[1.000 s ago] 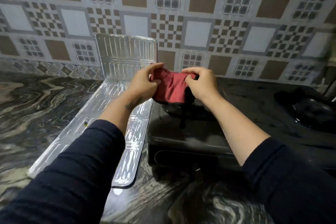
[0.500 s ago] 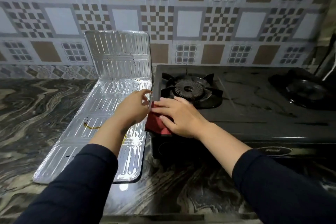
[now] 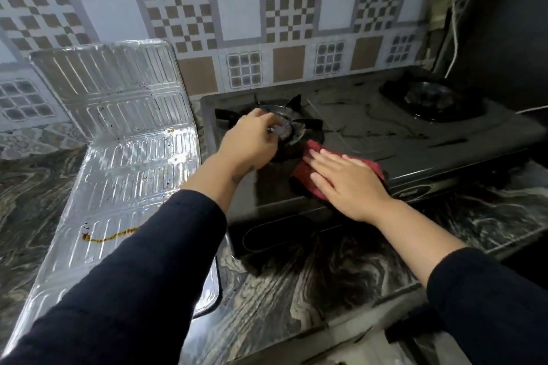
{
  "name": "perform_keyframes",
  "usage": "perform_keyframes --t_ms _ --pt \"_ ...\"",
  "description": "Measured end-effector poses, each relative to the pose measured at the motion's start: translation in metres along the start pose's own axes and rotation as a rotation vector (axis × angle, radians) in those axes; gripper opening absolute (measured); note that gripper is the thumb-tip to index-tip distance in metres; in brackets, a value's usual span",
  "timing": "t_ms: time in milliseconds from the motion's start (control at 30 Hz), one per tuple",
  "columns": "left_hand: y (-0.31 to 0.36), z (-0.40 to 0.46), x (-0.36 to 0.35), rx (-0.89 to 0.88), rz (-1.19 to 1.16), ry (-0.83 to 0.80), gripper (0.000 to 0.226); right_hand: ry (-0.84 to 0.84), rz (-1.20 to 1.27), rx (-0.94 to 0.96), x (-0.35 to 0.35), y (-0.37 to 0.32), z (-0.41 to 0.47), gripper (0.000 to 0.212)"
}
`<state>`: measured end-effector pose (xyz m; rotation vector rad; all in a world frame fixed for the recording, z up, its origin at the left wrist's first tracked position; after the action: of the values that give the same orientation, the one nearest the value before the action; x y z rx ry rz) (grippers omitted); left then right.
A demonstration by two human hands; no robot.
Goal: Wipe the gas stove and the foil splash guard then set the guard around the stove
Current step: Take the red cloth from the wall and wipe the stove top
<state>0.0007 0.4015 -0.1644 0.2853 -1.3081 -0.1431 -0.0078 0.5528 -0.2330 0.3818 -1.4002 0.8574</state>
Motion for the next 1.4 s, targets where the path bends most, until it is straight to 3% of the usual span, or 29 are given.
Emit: perform_keyframes --t_ms 167,267,367,467,667,867,1100,1400 --pt "0.038 0.023 -0.019 -0.157 -0.024 -0.106 0.034 0.028 -0.025 -0.204 0.001 0.012 0.004 0.052" --pt "0.048 0.04 -0.022 -0.168 -0.055 -0.107 0.034 0.112 0.003 -0.089 -0.004 -0.029 -0.004 0.062" --pt "0.067 0.052 -0.034 -0.205 -0.053 -0.127 0.034 0.085 0.031 -0.033 -0.001 -0.022 -0.007 0.06" --pt "0.087 0.06 -0.047 -0.234 -0.055 -0.145 0.033 0.037 -0.008 -0.118 0.009 0.03 -0.006 0.067" --pt "0.116 0.078 -0.073 -0.226 -0.034 -0.187 0.032 -0.071 -0.036 -0.399 0.03 0.16 -0.017 0.057" --pt "0.165 0.103 -0.101 -0.246 0.009 -0.259 0.035 0.015 0.0 -0.582 0.058 0.249 -0.053 0.066" --pt "0.234 0.14 -0.123 -0.292 -0.048 -0.208 0.031 0.017 -0.003 -0.802 0.087 0.356 -0.068 0.071" --pt "0.244 0.178 -0.141 -0.21 -0.011 -0.159 0.031 -0.044 -0.026 -0.859 0.111 0.445 -0.047 0.062"
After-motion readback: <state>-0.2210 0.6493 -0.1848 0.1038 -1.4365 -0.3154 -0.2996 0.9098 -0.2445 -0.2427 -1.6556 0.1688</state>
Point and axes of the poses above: each hand's wrist, its own z-axis towards the middle knuckle, its own x-axis out of the back of the hand, y = z × x, the point moved 10 cm from there along z, towards the middle knuckle, and after that the axes turned 7 degrees about z, right-handed, at the moved point
